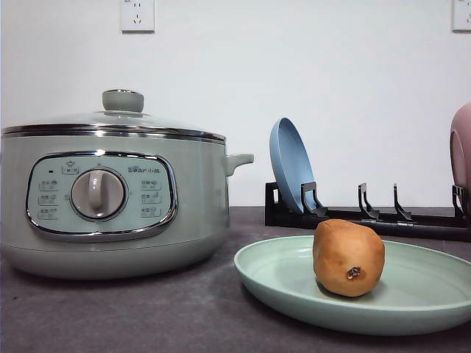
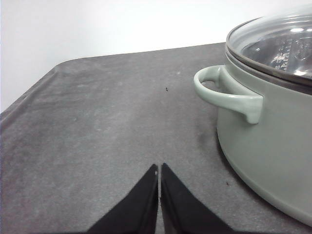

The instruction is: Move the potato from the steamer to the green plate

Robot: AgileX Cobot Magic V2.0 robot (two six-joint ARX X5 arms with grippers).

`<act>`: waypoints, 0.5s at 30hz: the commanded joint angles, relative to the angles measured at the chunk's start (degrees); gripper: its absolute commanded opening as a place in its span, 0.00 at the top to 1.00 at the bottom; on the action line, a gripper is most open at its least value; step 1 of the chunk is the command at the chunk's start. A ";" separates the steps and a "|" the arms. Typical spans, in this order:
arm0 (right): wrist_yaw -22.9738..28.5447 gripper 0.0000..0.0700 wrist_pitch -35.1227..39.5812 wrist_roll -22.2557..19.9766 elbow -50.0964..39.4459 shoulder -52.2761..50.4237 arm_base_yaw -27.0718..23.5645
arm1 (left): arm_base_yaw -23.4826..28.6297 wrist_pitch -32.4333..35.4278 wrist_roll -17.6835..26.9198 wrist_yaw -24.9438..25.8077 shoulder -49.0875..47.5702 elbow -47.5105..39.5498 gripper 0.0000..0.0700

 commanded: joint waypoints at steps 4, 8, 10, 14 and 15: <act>0.04 1.00 0.02 -0.06 -0.26 -0.15 -0.13 | 0.11 -0.28 -0.55 -0.31 -0.13 -1.18 1.00; 0.06 1.00 0.02 -0.06 -0.26 -0.15 -0.13 | 0.11 -0.28 -0.55 -0.31 -0.13 -1.18 1.00; 0.04 1.00 0.00 -0.06 -0.26 -0.15 -0.13 | 0.11 -0.28 -0.57 -0.31 -0.13 -1.18 1.00; 0.04 1.00 0.02 -0.06 -0.26 -0.15 -0.13 | 0.11 -0.28 -0.55 -0.31 -0.13 -1.18 1.00; 0.04 1.00 0.00 -0.06 -0.26 -0.15 -0.13 | 0.11 -0.28 -0.57 -0.31 -0.13 -1.18 1.00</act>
